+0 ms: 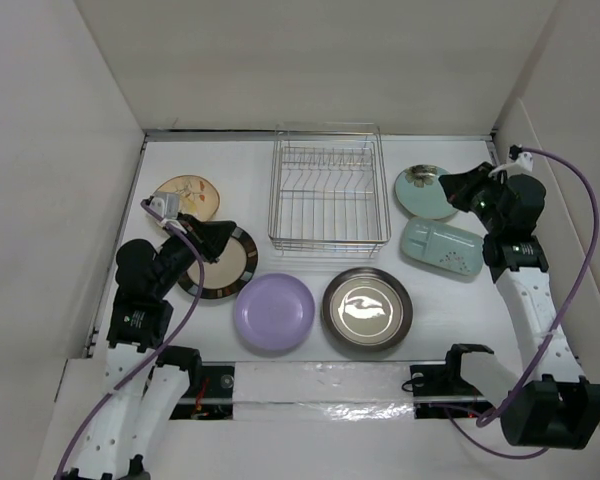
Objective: Load the plates into the dish rack
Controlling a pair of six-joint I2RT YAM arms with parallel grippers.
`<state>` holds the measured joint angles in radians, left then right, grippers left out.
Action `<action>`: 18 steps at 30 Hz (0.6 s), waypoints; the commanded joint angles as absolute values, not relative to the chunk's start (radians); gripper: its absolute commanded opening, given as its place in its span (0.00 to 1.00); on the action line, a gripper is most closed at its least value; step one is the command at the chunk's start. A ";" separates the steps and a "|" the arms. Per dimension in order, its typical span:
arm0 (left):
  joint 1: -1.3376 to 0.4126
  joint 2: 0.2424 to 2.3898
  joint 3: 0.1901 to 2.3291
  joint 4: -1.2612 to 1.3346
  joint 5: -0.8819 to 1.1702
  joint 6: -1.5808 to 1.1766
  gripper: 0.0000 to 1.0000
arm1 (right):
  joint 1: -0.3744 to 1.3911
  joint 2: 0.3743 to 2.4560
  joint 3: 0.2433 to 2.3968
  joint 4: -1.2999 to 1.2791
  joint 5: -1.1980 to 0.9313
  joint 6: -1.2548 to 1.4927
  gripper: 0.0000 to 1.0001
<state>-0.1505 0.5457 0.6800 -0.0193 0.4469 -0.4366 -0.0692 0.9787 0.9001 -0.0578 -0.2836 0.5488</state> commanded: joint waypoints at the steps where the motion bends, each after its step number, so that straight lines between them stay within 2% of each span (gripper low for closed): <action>1: -0.155 0.566 0.727 0.042 0.537 -0.453 0.00 | -0.097 1.005 0.922 0.057 -0.236 0.597 0.00; 5: -0.187 0.574 0.762 0.028 0.497 -0.443 0.00 | -0.184 1.115 0.905 0.187 -0.311 0.711 0.02; 8: -0.210 0.612 0.761 0.018 0.505 -0.436 0.00 | -0.221 1.212 0.880 0.299 -0.347 0.802 0.24; 9: -0.221 0.624 0.765 0.012 0.508 -0.430 0.11 | -0.230 1.239 0.908 0.287 -0.290 0.786 0.38; 12: -0.274 0.660 0.781 0.006 0.499 -0.402 0.23 | -0.305 1.353 0.927 0.264 -0.249 0.776 0.47; 18: -0.317 0.632 0.761 0.002 0.463 -0.379 0.31 | -0.400 1.584 0.854 0.402 -0.241 0.838 0.50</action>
<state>-0.3027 0.6682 0.7437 -0.0311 0.4774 -0.4046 -0.3790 1.5051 0.8707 0.2874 -0.2680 0.8043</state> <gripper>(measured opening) 0.303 0.498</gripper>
